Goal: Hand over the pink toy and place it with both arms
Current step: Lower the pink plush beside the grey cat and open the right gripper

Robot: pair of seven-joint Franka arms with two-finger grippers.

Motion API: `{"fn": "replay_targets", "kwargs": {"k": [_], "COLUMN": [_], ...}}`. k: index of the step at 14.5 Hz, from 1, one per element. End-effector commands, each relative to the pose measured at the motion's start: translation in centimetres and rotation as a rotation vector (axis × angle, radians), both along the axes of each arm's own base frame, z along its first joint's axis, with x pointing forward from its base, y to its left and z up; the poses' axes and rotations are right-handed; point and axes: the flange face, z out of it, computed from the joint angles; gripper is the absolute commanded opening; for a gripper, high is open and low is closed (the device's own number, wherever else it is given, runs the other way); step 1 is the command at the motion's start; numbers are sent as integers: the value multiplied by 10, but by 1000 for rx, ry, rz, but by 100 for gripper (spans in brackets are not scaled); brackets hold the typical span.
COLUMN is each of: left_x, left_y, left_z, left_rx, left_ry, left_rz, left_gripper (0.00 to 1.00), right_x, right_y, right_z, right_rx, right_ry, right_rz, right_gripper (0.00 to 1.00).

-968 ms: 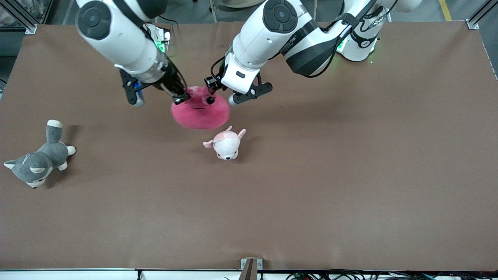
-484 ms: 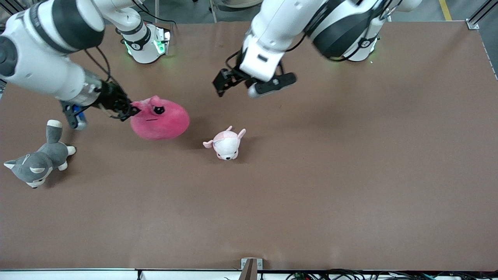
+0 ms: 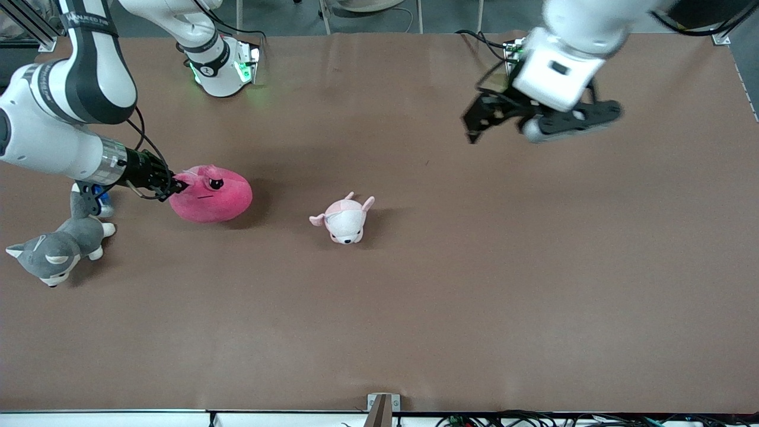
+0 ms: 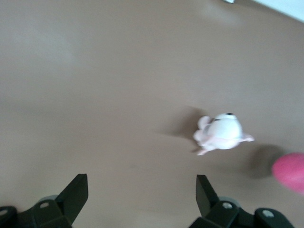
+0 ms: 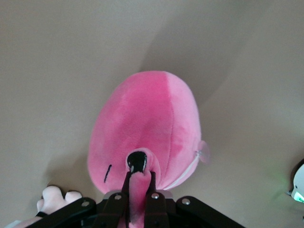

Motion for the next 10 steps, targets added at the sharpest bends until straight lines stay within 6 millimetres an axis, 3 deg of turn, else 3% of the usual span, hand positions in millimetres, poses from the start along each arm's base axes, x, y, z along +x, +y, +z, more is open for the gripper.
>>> {"fn": "replay_targets", "kwargs": {"k": [1, 3, 5, 6, 10], "left_x": [5, 9, 5, 2, -12], "left_y": [70, 113, 154, 169, 202], "left_z": [8, 6, 2, 1, -7], "left_rx": [50, 68, 87, 93, 118], "left_ry": [-5, -4, -2, -1, -6], "left_rz": [-102, -150, -184, -198, -236], "left_gripper": [100, 100, 100, 100, 100], "right_x": [4, 9, 14, 20, 47], "right_y": [-8, -12, -32, -42, -81], "right_z": [-32, -50, -64, -59, -11], "right_rx": [8, 6, 16, 27, 43], "right_ry": [7, 15, 15, -7, -139], "right_rz": [-1, 9, 26, 63, 240], "right_gripper": [3, 21, 91, 100, 100]}}
